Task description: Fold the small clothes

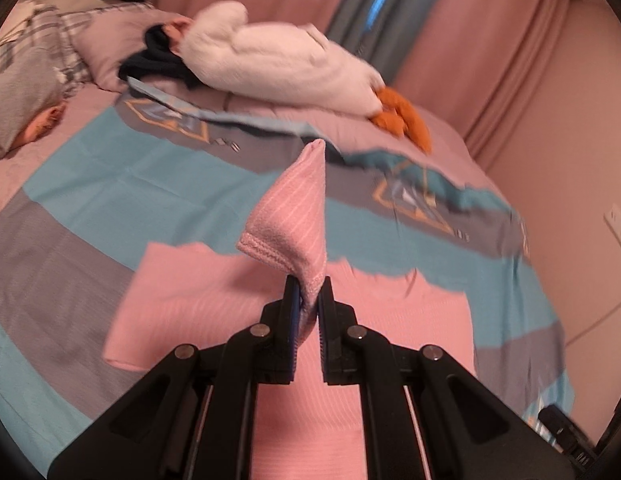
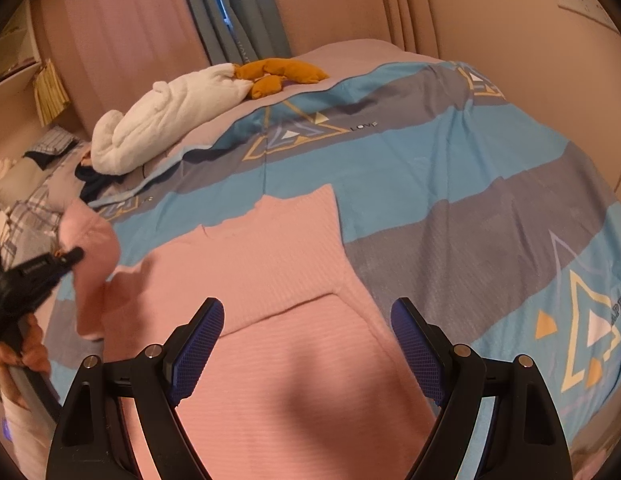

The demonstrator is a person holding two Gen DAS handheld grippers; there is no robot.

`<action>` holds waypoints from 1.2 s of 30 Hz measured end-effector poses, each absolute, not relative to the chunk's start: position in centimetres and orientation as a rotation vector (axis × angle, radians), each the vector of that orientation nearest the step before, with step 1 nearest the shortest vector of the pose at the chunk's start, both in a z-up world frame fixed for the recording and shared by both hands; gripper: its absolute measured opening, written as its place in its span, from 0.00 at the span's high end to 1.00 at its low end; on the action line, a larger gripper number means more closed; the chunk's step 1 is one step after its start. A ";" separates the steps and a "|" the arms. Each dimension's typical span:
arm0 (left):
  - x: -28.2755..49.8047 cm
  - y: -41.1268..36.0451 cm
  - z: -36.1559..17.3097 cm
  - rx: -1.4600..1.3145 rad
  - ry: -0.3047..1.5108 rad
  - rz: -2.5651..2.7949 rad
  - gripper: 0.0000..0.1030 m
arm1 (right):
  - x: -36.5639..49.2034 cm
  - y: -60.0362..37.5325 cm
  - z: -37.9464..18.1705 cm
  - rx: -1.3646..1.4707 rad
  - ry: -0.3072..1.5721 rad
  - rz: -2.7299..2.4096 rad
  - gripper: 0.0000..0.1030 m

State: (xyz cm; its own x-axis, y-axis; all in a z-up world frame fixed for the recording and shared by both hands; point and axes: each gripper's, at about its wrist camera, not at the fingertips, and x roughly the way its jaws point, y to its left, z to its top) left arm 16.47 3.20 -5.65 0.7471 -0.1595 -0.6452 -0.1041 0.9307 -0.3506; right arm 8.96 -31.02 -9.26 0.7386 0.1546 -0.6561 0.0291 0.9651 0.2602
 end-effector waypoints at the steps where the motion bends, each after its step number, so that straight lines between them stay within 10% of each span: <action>1: 16.7 2.7 -6.2 -0.372 0.750 -0.040 0.92 | 9.0 -31.1 -9.3 0.266 0.739 0.070 0.17; 23: 18.1 -3.0 -15.8 -0.287 1.032 -0.114 0.88 | 9.1 -32.2 -10.5 0.282 0.767 0.052 0.17; 36: 17.0 -3.2 -14.0 -0.378 1.038 -0.232 0.41 | 9.1 -32.4 -10.9 0.284 0.773 0.052 0.17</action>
State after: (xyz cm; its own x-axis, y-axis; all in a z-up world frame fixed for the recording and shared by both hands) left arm 16.96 -3.16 -14.05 0.4922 -0.3615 -0.7918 0.0096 0.9119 -0.4103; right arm 9.10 -32.35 -10.89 0.7167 0.1497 -0.6811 0.0576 0.9606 0.2718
